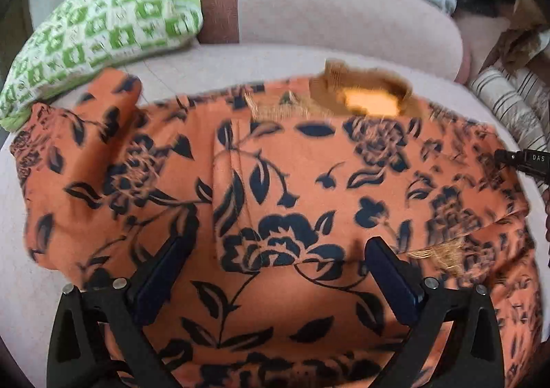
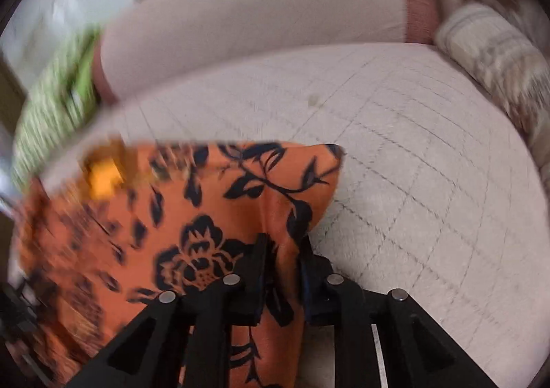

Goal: Fold small clothes

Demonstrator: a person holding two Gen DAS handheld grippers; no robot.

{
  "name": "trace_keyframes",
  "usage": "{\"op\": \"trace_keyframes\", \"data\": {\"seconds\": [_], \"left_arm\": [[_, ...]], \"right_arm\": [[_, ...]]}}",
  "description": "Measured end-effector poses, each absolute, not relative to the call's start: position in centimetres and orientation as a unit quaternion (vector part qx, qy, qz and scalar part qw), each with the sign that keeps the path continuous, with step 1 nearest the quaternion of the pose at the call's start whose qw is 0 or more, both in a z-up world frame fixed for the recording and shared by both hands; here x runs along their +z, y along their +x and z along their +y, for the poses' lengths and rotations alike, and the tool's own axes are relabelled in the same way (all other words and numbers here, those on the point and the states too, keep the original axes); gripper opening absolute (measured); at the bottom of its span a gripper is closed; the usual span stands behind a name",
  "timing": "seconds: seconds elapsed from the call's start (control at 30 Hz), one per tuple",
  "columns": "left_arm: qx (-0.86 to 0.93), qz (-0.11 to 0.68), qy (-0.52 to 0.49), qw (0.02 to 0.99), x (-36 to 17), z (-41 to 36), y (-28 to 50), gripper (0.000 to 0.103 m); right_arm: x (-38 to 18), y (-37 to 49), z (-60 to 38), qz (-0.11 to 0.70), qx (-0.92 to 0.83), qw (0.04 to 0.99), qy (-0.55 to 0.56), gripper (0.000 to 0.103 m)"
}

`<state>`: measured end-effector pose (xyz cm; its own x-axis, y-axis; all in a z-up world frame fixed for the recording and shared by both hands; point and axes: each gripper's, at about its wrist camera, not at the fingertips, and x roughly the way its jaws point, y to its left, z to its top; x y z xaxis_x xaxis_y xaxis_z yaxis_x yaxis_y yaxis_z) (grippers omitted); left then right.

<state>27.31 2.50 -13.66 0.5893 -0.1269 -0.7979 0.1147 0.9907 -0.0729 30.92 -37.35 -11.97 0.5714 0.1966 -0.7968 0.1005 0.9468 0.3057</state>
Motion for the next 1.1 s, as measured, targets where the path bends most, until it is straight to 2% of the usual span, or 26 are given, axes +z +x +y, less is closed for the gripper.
{"op": "trace_keyframes", "data": {"seconds": [0.13,0.23,0.27,0.3,0.33,0.37,0.4,0.43,0.47,0.53,0.6,0.63,0.67,0.7,0.73,0.93,1.1], "left_arm": [[-0.070,0.393,-0.033,0.916,-10.1,3.4,26.4,0.103],[-0.064,0.404,-0.033,0.912,-10.5,3.5,27.4,0.103],[-0.058,0.421,-0.029,0.905,-11.4,3.3,28.0,0.103],[-0.047,0.446,-0.018,0.894,-12.8,3.2,28.8,0.103],[-0.037,0.479,-0.006,0.877,-14.5,3.1,29.5,0.103],[-0.035,0.493,-0.002,0.869,-15.4,3.0,29.9,0.103],[-0.036,0.479,0.003,0.877,-15.2,3.0,29.5,0.103],[-0.039,0.476,0.006,0.879,-14.8,3.0,29.3,0.103],[-0.044,0.475,0.005,0.879,-14.3,3.1,29.0,0.103],[-0.047,0.439,-0.007,0.897,-12.9,3.7,28.3,0.103],[-0.034,0.444,-0.005,0.895,-13.3,3.8,28.7,0.103],[-0.035,0.470,-0.006,0.882,-14.3,3.8,29.4,0.103],[-0.040,0.494,-0.012,0.868,-15.3,3.9,30.0,0.103],[-0.043,0.484,-0.012,0.874,-15.1,4.1,29.7,0.103],[-0.047,0.480,-0.013,0.876,-14.6,4.4,29.3,0.103],[-0.054,0.394,-0.125,0.909,-8.8,10.2,26.0,0.103],[-0.066,0.397,-0.133,0.906,-8.5,9.9,23.9,0.103]], "right_arm": [[-8.5,27.8,-37.9,0.412,0.047,0.889,0.195,0.022],[-8.5,26.7,-37.1,0.415,0.143,0.855,0.276,0.025],[-9.8,26.8,-36.9,0.429,0.161,0.836,0.302,0.035],[-10.8,26.8,-36.7,0.440,0.151,0.831,0.307,0.054],[-13.1,26.9,-36.9,0.465,0.118,0.824,0.303,0.065],[-15.2,27.4,-37.1,0.490,0.092,0.812,0.305,0.066],[-16.3,27.1,-38.4,0.480,0.079,0.807,0.335,0.044],[-16.3,27.1,-38.4,0.480,0.079,0.807,0.335,0.036],[-16.0,26.4,-39.3,0.467,0.061,0.805,0.361,0.037],[-12.0,25.0,-38.5,0.423,0.082,0.839,0.332,0.045],[-11.5,24.4,-37.8,0.409,0.117,0.841,0.335,0.079],[-12.8,25.0,-37.3,0.433,0.103,0.840,0.310,0.081],[-13.8,25.5,-37.7,0.462,0.080,0.834,0.290,0.081],[-15.9,25.9,-38.0,0.500,0.044,0.818,0.279,0.075],[-15.7,25.2,-38.2,0.478,0.035,0.829,0.289,0.071],[-10.0,19.5,-32.8,0.358,0.058,0.912,0.190,0.072],[-9.8,15.8,-28.6,0.344,0.089,0.921,0.159,0.072]]}}
